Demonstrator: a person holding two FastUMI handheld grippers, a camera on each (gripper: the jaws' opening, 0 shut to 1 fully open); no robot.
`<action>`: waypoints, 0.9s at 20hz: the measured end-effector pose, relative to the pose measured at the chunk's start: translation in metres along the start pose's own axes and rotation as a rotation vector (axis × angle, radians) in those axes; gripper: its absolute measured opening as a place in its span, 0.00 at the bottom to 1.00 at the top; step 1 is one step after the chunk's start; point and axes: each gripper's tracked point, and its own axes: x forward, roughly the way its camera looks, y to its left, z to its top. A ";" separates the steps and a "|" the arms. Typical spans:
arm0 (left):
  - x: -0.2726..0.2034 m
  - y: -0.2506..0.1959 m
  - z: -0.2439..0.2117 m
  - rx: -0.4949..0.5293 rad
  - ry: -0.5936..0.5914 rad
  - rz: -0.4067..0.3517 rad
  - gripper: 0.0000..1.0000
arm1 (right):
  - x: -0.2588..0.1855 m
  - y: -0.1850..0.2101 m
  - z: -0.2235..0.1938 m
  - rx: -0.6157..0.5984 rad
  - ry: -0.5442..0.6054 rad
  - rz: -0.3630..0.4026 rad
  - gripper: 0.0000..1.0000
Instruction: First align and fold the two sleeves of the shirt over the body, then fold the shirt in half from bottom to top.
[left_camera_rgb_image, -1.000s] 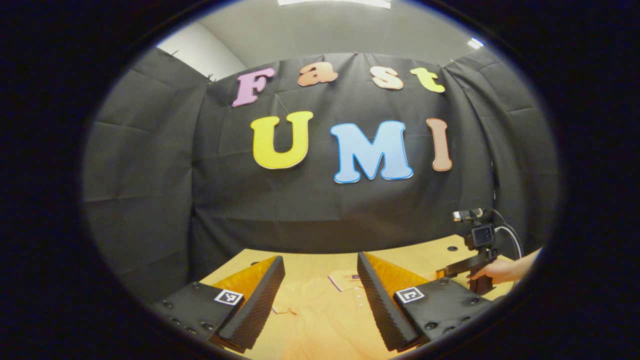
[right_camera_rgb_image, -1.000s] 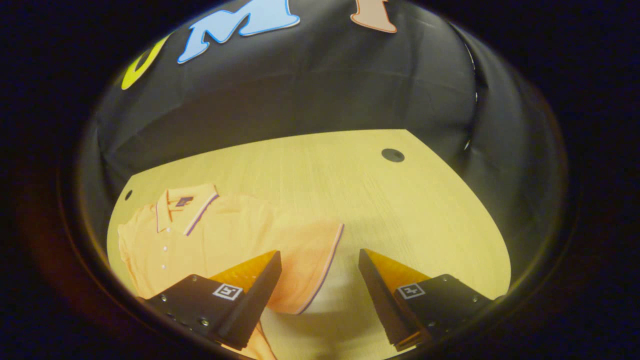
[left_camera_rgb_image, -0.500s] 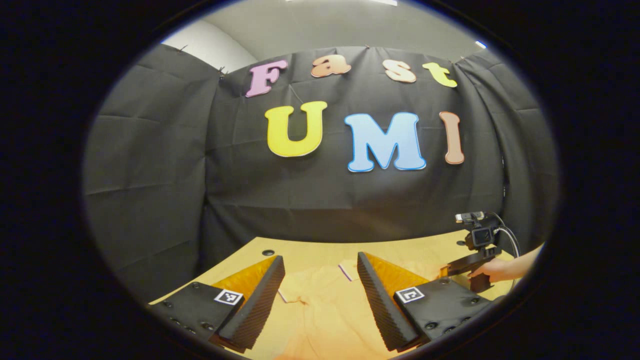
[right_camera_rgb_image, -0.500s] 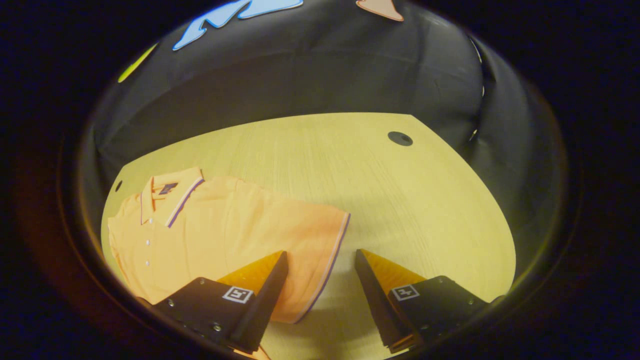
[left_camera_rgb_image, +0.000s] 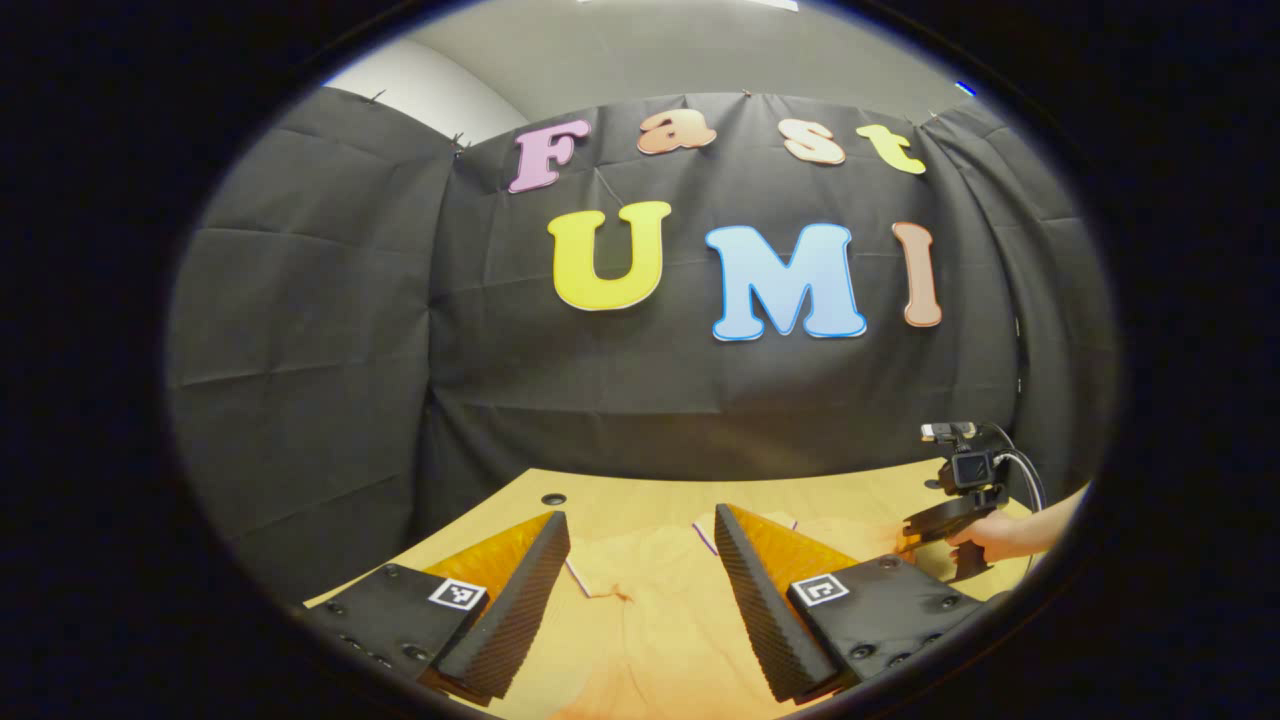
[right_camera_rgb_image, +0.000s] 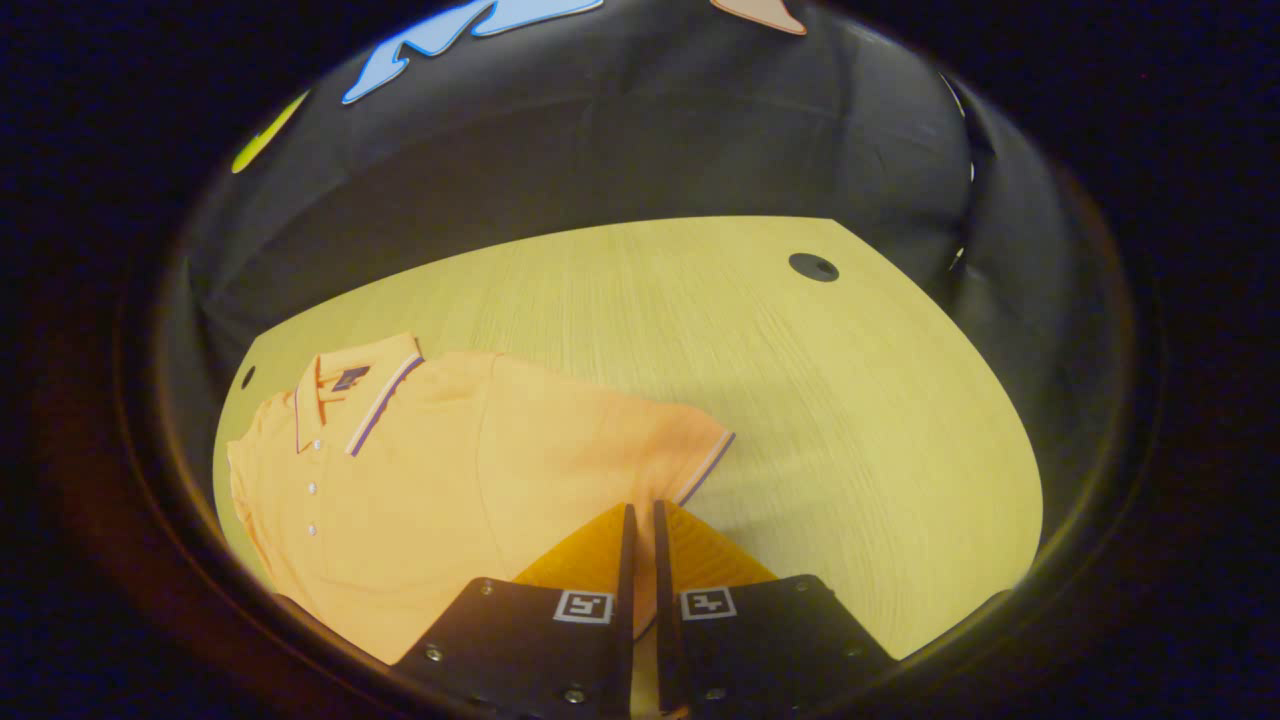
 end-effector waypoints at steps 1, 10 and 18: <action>-0.001 0.003 0.000 -0.001 0.000 0.006 0.94 | -0.002 0.000 0.004 -0.002 -0.014 -0.003 0.04; 0.005 0.009 -0.003 -0.028 0.001 0.014 0.94 | -0.060 0.051 0.050 -0.125 -0.226 0.047 0.04; 0.011 0.016 -0.011 -0.052 0.012 0.032 0.94 | -0.068 0.113 0.031 -0.343 -0.249 0.097 0.04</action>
